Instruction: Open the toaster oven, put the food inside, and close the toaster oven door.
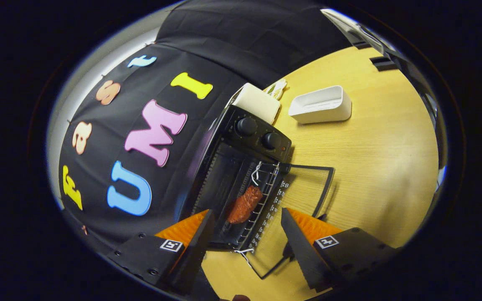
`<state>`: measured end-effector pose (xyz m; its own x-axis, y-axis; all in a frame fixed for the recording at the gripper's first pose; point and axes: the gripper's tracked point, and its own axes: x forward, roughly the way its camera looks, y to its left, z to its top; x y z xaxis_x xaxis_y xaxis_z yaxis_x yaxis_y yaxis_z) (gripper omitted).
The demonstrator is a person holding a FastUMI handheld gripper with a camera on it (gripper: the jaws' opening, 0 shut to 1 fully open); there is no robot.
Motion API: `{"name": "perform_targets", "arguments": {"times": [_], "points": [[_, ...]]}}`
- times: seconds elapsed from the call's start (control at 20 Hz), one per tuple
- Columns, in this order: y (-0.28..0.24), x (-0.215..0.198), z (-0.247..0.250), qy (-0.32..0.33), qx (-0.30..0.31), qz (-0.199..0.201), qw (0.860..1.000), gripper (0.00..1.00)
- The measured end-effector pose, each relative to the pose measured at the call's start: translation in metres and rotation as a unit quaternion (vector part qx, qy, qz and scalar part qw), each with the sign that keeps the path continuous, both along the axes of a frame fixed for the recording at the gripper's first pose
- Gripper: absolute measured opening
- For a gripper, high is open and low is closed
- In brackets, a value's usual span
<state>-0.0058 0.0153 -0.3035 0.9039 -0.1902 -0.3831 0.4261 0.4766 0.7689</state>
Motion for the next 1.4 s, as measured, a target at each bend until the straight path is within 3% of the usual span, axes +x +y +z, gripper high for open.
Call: {"name": "perform_targets", "arguments": {"times": [0.15, 0.25, 0.55, 0.7, 0.95, 1.05, 1.4], "points": [[0.006, -0.028, -0.016, 0.048, -0.071, 0.056, 0.995, 0.98], [0.008, -0.047, -0.036, 0.094, -0.134, 0.104, 0.981, 0.98], [0.022, -0.071, -0.105, 0.197, -0.284, 0.254, 0.903, 0.99], [0.031, -0.06, -0.122, 0.198, -0.318, 0.297, 0.879, 0.99], [0.033, -0.028, -0.12, 0.18, -0.328, 0.311, 0.874, 0.99], [0.032, -0.027, -0.121, 0.18, -0.341, 0.329, 0.862, 0.98], [0.026, -0.017, -0.083, 0.146, -0.328, 0.319, 0.877, 0.99]]}}
